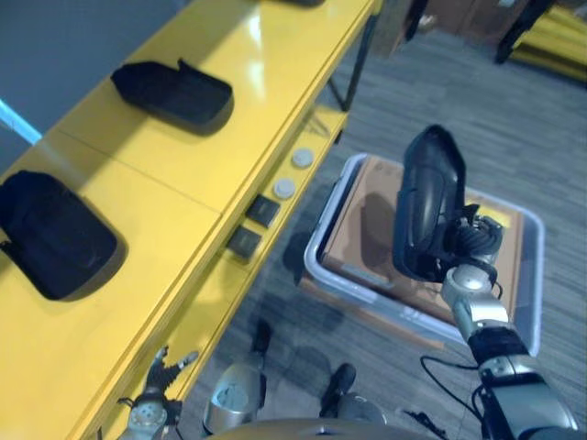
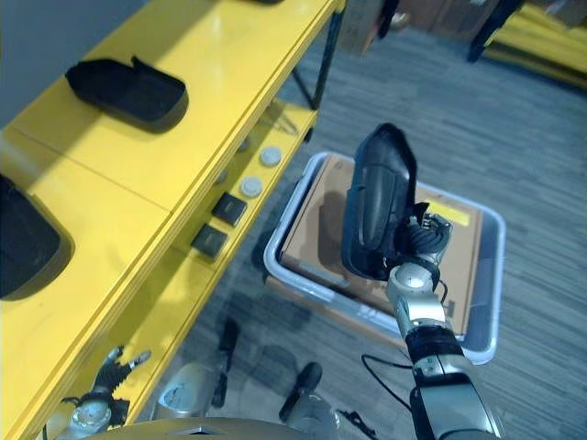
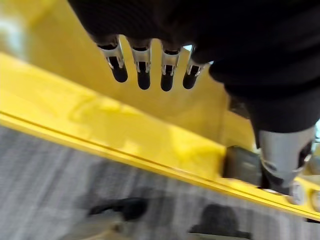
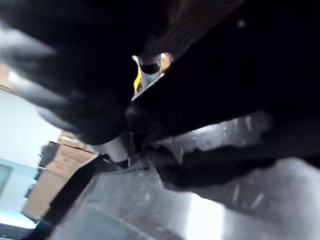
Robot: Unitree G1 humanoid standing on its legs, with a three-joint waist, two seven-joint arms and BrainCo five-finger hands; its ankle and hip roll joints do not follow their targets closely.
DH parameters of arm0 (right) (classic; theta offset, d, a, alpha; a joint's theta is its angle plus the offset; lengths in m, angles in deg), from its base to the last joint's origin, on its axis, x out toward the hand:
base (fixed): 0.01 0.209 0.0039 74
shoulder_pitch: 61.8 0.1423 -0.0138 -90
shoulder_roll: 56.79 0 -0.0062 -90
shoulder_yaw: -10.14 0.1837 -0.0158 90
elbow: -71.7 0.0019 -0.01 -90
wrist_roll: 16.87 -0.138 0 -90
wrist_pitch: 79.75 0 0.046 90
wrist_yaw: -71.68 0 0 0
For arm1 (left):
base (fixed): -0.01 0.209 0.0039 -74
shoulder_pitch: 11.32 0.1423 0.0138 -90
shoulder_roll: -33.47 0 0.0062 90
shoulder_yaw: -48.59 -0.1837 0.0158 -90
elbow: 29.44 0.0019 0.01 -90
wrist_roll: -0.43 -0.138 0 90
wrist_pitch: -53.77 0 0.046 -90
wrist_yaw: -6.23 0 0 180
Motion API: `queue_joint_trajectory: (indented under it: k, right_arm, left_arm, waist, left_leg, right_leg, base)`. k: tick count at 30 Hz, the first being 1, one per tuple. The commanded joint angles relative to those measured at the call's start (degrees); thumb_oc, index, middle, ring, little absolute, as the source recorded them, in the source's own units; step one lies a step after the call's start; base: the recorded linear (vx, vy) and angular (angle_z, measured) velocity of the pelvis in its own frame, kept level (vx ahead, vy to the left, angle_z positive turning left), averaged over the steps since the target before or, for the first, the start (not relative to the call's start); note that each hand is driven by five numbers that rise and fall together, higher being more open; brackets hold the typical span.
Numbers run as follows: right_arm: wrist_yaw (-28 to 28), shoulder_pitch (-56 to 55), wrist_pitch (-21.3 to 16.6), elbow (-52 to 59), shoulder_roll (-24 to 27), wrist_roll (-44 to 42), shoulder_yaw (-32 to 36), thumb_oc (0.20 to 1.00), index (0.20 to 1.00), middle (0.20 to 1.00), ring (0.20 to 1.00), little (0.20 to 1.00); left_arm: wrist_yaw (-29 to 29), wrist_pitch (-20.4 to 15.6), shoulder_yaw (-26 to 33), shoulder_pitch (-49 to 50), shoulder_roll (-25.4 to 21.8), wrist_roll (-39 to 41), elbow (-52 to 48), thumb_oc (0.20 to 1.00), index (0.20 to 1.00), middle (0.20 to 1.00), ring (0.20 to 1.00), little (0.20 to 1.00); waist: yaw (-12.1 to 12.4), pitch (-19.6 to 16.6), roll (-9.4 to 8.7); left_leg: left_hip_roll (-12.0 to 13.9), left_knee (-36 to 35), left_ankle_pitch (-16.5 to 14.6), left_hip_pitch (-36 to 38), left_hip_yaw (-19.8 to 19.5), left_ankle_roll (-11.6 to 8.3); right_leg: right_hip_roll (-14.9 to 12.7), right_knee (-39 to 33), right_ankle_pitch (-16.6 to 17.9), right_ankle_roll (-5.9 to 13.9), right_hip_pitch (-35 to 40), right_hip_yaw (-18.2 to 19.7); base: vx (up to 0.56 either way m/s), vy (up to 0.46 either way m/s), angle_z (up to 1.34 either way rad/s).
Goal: Move parts from the plastic box to the shelf.
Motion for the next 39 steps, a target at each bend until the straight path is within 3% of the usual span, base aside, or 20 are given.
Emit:
queue_joint_trajectory:
  k: [1,7,11,12,16,17,26,34,39]
  right_arm:
    - [-2.3,4.0,-0.7,0.8,2.1,1.9,0.1,0.200,0.200,0.200,0.200,0.200]
    - [2.1,-1.7,1.4,8.5,0.4,5.5,1.0,0.200,0.200,0.200,0.200,0.200]
    - [5.9,-1.9,2.8,9.4,-1.1,7.7,-2.6,0.200,0.200,0.200,0.200,0.200]
    - [6.6,-1.2,2.9,8.8,-1.8,8.2,-4.0,0.200,0.200,0.200,0.200,0.200]
    - [6.6,1.0,3.0,7.1,-3.6,9.3,-7.5,0.200,0.200,0.200,0.200,0.200]
    - [6.5,2.4,3.4,6.3,-4.4,9.0,-9.3,0.200,0.200,0.200,0.200,0.200]
    - [6.4,5.4,3.9,3.2,-6.6,7.6,-14.0,0.200,0.200,0.200,0.200,0.200]
    - [6.7,4.8,4.3,2.2,-7.9,7.4,-15.8,0.200,0.200,0.200,0.200,0.200]
    - [7.8,4.1,5.7,2.4,-8.5,8.3,-17.3,0.200,0.200,0.200,0.200,0.200]
  left_arm:
    - [3.9,-0.9,-1.1,-2.1,0.1,2.9,-1.6,1.000,1.000,1.000,1.000,1.000]
    - [11.1,4.4,-1.1,-2.9,-0.2,5.9,-15.4,1.000,1.000,1.000,1.000,1.000]
    - [15.9,13.5,-4.2,-8.9,-0.3,11.2,-24.3,1.000,1.000,1.000,1.000,1.000]
    - [17.7,17.5,-5.4,-11.5,0.5,14.3,-26.1,1.000,1.000,1.000,1.000,1.000]
    - [20.0,24.2,-8.5,-17.3,3.0,19.4,-26.9,1.000,1.000,1.000,1.000,1.000]
    - [20.3,27.8,-10.5,-20.3,4.3,22.1,-26.7,1.000,1.000,1.000,1.000,1.000]
    - [20.4,33.9,-16.6,-27.0,8.2,25.4,-24.9,1.000,1.000,1.000,1.000,1.000]
    - [21.5,31.4,-18.0,-27.8,9.0,28.3,-28.2,1.000,1.000,1.000,1.000,1.000]
    - [21.2,32.5,-17.4,-28.0,8.6,31.7,-32.3,1.000,1.000,1.000,1.000,1.000]
  waist:
    - [1.4,1.1,-0.60]
    - [-0.6,-3.1,-1.01]
    - [-2.6,-6.0,-0.80]
    - [-3.2,-6.6,-0.68]
    - [-4.7,-7.6,-0.46]
    - [-5.7,-8.2,-0.35]
    - [-8.4,-10.0,-0.38]
    - [-8.9,-10.6,-0.46]
    - [-8.9,-10.7,-0.29]
  left_leg:
    - [1.3,2.1,-5.5,-1.3,2.8,-0.42]
    - [1.9,1.2,-5.7,2.3,4.6,-0.44]
    - [2.5,1.3,-6.1,4.9,5.8,-0.41]
    - [2.6,1.4,-6.2,5.5,6.0,-0.41]
    - [3.1,1.4,-6.2,6.7,6.8,-0.43]
    - [3.1,1.5,-6.2,7.2,7.3,-0.37]
    - [3.6,1.6,-6.7,8.5,9.3,-0.39]
    - [3.6,1.9,-7.1,8.9,9.8,-0.34]
    - [3.6,1.9,-7.2,9.3,10.0,-0.29]
  right_leg:
    - [-3.2,-0.7,1.2,3.55,-1.9,3.5]
    - [-2.8,-2.9,2.1,3.71,1.1,4.4]
    - [-2.6,-4.5,2.6,3.74,3.2,5.8]
    - [-2.5,-4.9,2.7,3.76,3.7,6.2]
    - [-2.4,-5.5,2.9,3.74,4.5,6.9]
    - [-2.2,-5.7,2.9,3.75,4.7,7.5]
    - [-1.9,-6.5,2.9,3.79,5.1,8.9]
    - [-1.9,-6.4,2.8,3.68,5.3,9.2]
    - [-1.8,-6.4,2.6,3.54,5.5,9.3]
  base:
    - [0.10,-0.089,-0.25]
    - [0.11,-0.053,-0.17]
    - [0.08,-0.028,-0.26]
    - [0.05,-0.039,-0.23]
    - [0.03,-0.019,-0.13]
    - [0.04,-0.011,-0.29]
    - [0.02,-0.014,-0.18]
    - [0.02,-0.009,-0.04]
    - [0.00,0.000,0.00]
